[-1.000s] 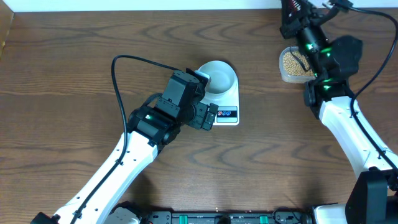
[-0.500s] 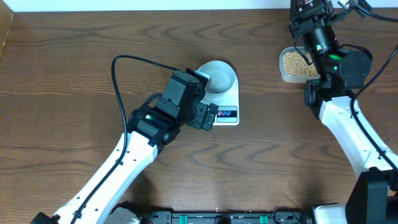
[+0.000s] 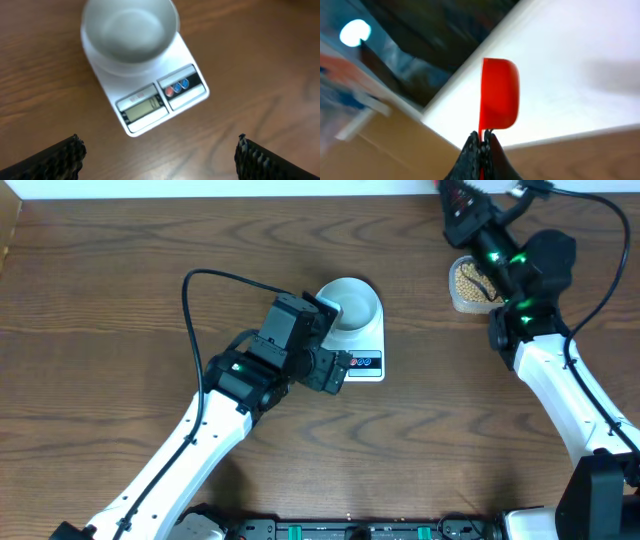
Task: Scoop item into bowl and weigh 50g on scale
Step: 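Lift the left gripper away from the scale toward the left, then lower the red scoop with the right gripper into the soybean tub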
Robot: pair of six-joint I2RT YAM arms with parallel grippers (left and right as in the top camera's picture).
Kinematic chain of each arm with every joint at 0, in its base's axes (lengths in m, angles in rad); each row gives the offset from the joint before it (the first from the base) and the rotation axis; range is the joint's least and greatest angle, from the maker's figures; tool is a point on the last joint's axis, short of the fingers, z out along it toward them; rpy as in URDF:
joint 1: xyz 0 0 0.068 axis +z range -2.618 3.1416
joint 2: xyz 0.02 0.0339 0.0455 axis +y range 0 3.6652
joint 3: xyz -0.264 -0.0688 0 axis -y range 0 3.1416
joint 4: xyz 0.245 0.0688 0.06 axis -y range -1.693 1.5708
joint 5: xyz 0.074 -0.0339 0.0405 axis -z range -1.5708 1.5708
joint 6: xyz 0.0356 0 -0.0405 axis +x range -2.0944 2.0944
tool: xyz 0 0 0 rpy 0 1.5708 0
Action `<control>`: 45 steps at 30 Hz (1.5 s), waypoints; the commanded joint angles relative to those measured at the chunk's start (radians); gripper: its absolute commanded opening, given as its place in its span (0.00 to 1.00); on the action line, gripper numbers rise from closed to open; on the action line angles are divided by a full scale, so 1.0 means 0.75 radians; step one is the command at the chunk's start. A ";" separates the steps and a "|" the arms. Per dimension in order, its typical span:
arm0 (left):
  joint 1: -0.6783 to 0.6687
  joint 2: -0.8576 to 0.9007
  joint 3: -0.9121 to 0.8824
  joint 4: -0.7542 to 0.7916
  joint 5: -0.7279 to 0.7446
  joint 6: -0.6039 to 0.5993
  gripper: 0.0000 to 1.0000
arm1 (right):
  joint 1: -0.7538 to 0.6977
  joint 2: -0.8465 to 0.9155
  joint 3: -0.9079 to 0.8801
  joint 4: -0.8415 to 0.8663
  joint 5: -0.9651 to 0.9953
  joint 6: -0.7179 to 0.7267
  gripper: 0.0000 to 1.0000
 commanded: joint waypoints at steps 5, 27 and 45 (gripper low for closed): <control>0.186 -0.034 0.011 -0.147 0.376 0.351 0.98 | -0.007 -0.018 0.019 -0.232 -0.105 -0.282 0.01; 0.318 -0.097 0.140 -0.316 0.417 0.739 0.98 | -0.218 -0.056 0.019 -0.574 -0.584 -0.556 0.01; 0.421 -0.098 0.146 -0.294 0.409 0.757 0.98 | -0.292 -0.366 0.019 -1.008 -0.342 -0.935 0.01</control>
